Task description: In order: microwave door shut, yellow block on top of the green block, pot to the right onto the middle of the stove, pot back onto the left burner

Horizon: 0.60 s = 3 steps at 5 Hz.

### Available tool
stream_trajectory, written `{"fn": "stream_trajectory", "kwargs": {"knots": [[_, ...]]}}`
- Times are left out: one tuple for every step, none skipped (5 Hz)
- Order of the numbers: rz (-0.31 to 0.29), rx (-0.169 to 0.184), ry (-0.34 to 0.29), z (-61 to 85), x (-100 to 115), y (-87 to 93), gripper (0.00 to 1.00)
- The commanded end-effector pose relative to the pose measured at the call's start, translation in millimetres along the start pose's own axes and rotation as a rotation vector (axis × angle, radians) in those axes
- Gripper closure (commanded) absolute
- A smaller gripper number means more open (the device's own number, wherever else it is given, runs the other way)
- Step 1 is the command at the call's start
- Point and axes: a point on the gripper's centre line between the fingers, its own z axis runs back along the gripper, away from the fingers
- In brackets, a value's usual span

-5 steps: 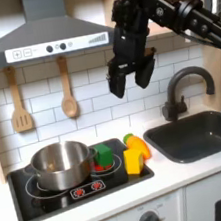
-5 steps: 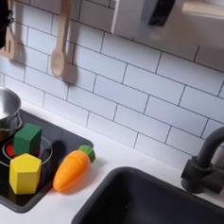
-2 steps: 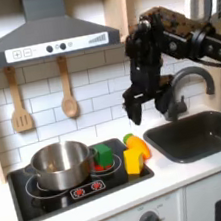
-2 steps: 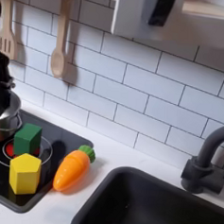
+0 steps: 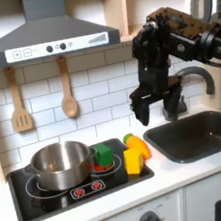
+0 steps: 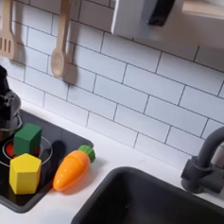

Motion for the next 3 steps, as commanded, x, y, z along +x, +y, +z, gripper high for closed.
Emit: {"fn": "stream_trajectory", "kwargs": {"knots": [[-0.113,-0.045,0.006,-1.0,-16,-15.4,0.0],[-0.165,-0.05,0.018,-0.6,-29,-14.6,0.0],[-0.237,-0.065,0.019,0.0,-39,-14.7,0.0]]}}
